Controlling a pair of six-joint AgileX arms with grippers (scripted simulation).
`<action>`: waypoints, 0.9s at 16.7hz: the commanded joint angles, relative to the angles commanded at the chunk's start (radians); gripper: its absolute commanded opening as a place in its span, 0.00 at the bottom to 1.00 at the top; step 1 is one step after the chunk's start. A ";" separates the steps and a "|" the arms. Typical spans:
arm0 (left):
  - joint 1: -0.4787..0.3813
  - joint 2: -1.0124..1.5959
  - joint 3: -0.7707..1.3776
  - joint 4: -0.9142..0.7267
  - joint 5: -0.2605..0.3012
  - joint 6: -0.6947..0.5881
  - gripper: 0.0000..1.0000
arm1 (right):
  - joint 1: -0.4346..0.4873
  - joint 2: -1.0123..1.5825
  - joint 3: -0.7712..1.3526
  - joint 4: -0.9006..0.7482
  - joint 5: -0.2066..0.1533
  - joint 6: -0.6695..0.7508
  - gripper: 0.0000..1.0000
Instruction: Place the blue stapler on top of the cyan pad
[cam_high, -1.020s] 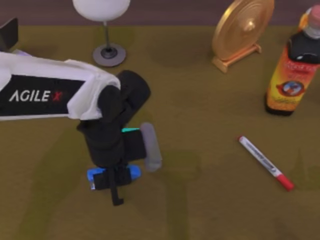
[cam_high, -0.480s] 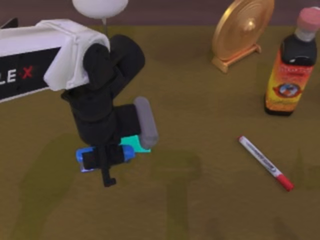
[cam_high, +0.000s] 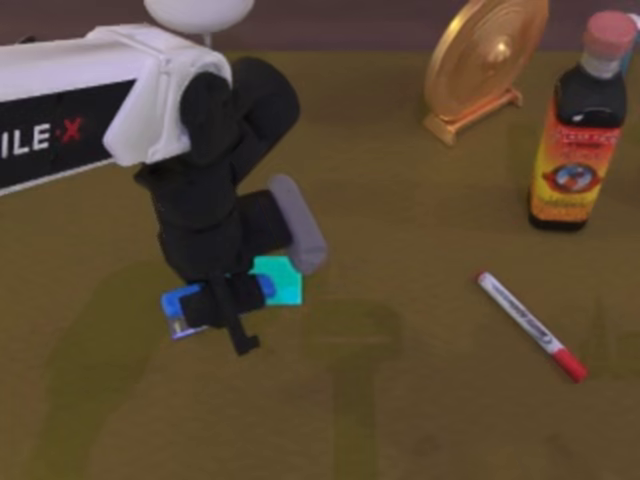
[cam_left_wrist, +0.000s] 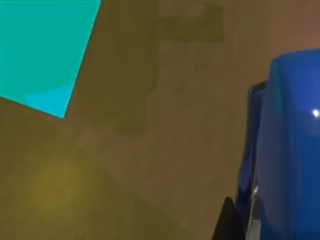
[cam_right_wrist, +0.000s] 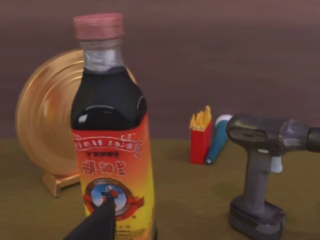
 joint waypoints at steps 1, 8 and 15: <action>0.000 0.017 0.024 -0.010 0.000 -0.062 0.00 | 0.000 0.000 0.000 0.000 0.000 0.000 1.00; 0.015 0.165 0.223 -0.101 -0.003 -0.736 0.00 | 0.000 0.000 0.000 0.000 0.000 0.000 1.00; 0.044 0.306 0.411 -0.196 -0.008 -1.647 0.00 | 0.000 0.000 0.000 0.000 0.000 0.000 1.00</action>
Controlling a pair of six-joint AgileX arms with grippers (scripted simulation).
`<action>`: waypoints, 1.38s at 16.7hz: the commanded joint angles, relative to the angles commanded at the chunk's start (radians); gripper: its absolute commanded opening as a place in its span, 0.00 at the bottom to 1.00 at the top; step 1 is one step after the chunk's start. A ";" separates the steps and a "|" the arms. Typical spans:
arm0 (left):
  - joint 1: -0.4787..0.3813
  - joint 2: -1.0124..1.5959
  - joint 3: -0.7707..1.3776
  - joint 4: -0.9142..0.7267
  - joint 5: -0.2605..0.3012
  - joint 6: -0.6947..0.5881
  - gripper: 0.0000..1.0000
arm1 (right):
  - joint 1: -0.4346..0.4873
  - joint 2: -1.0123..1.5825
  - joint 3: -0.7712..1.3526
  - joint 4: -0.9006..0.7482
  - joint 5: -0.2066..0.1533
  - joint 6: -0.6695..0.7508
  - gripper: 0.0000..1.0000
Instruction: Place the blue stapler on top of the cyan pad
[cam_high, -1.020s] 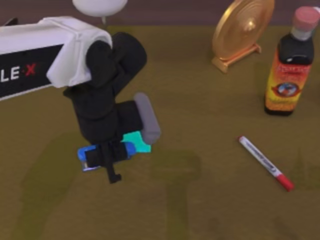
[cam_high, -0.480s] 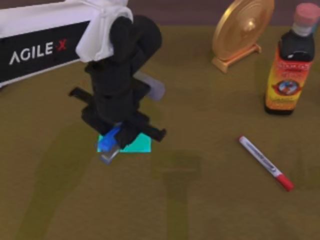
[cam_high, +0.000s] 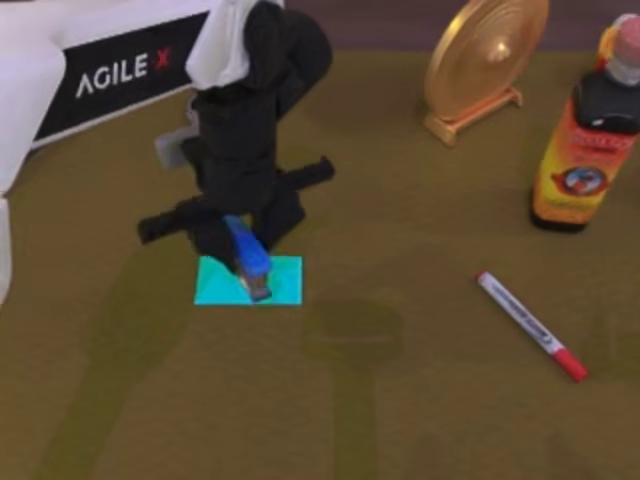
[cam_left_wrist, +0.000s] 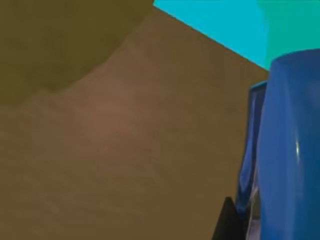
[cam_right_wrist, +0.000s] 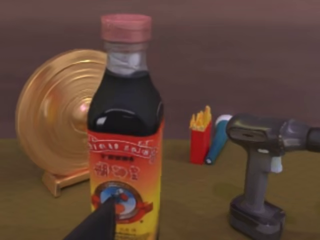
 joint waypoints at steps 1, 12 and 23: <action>0.005 0.015 0.025 -0.010 -0.001 -0.126 0.00 | 0.000 0.000 0.000 0.000 0.000 0.000 1.00; 0.061 0.051 0.191 -0.031 -0.003 -0.996 0.00 | 0.000 0.000 0.000 0.000 0.000 0.000 1.00; 0.065 0.072 0.106 0.085 -0.003 -1.017 0.00 | 0.000 0.000 0.000 0.000 0.000 0.000 1.00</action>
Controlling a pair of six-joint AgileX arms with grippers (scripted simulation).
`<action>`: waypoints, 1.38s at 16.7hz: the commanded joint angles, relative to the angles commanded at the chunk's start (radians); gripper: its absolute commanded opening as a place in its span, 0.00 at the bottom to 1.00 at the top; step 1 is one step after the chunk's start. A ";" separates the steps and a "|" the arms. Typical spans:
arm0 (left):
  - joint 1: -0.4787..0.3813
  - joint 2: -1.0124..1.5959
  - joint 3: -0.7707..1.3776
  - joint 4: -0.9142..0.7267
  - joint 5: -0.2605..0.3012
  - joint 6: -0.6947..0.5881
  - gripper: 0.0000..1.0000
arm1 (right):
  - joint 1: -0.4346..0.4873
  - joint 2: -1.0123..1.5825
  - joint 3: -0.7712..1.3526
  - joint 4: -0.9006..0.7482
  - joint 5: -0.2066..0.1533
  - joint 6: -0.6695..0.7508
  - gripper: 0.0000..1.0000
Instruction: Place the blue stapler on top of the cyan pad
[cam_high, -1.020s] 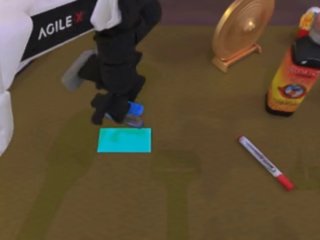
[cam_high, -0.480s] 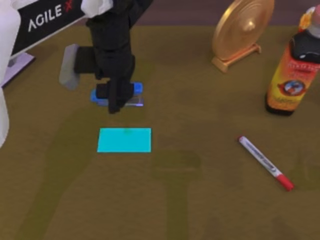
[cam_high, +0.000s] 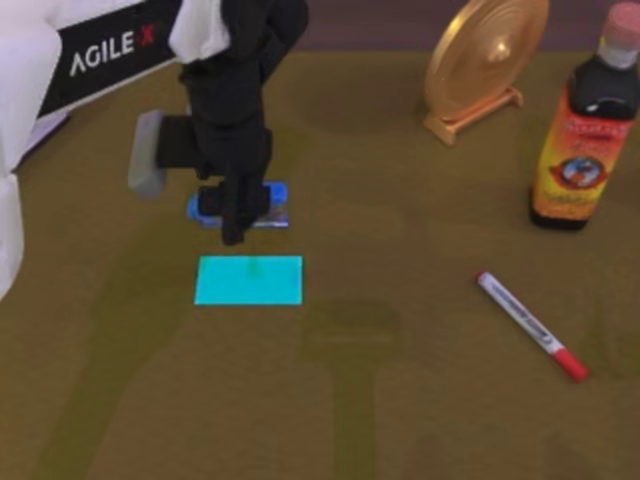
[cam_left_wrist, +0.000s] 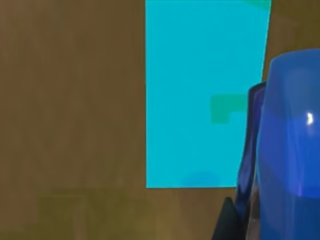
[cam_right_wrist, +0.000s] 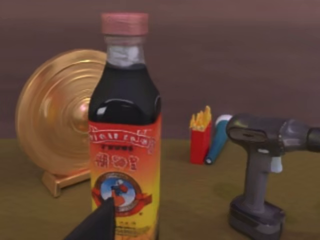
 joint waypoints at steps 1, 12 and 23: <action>0.002 0.010 -0.033 0.046 0.000 0.001 0.00 | 0.000 0.000 0.000 0.000 0.000 0.000 1.00; 0.007 0.056 -0.182 0.237 0.001 0.007 0.15 | 0.000 0.000 0.000 0.000 0.000 0.000 1.00; 0.007 0.056 -0.182 0.237 0.001 0.007 0.98 | 0.000 0.000 0.000 0.000 0.000 0.000 1.00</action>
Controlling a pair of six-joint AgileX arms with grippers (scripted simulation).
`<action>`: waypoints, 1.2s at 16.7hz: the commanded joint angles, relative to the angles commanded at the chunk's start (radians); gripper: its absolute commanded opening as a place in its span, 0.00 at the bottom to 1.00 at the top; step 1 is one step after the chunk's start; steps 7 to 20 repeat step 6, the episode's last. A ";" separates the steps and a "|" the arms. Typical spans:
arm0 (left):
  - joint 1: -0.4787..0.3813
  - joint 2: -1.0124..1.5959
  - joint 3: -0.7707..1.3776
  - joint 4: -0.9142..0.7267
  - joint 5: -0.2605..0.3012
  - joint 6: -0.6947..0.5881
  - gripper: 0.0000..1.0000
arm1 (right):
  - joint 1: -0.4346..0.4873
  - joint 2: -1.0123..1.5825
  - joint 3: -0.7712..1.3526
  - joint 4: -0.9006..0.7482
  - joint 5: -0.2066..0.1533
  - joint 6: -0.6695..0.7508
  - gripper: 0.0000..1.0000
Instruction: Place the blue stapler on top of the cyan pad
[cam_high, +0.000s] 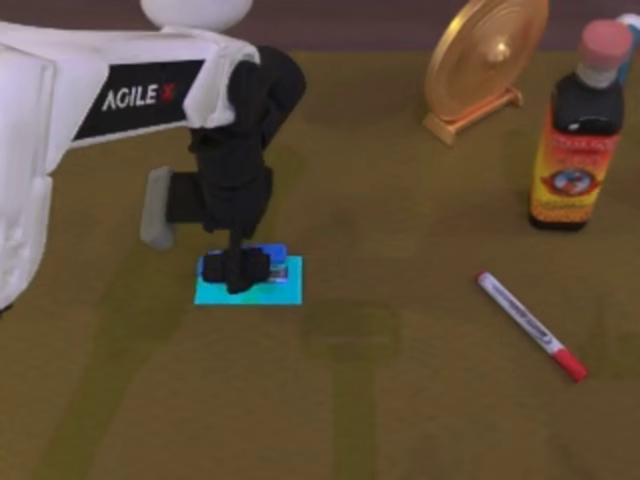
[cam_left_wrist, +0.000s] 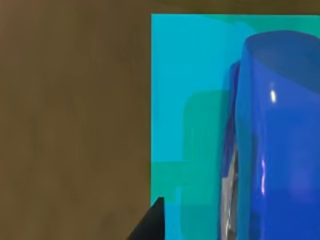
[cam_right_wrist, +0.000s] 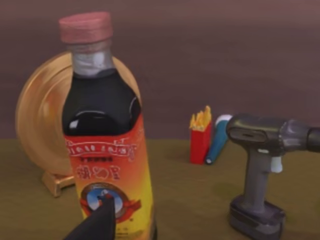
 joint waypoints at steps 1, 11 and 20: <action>0.000 0.000 0.000 0.000 0.000 0.000 1.00 | 0.000 0.000 0.000 0.000 0.000 0.000 1.00; 0.000 0.000 0.000 0.000 0.000 0.000 1.00 | 0.000 0.000 0.000 0.000 0.000 0.000 1.00; 0.000 0.000 0.000 0.000 0.000 0.000 1.00 | 0.000 0.000 0.000 0.000 0.000 0.000 1.00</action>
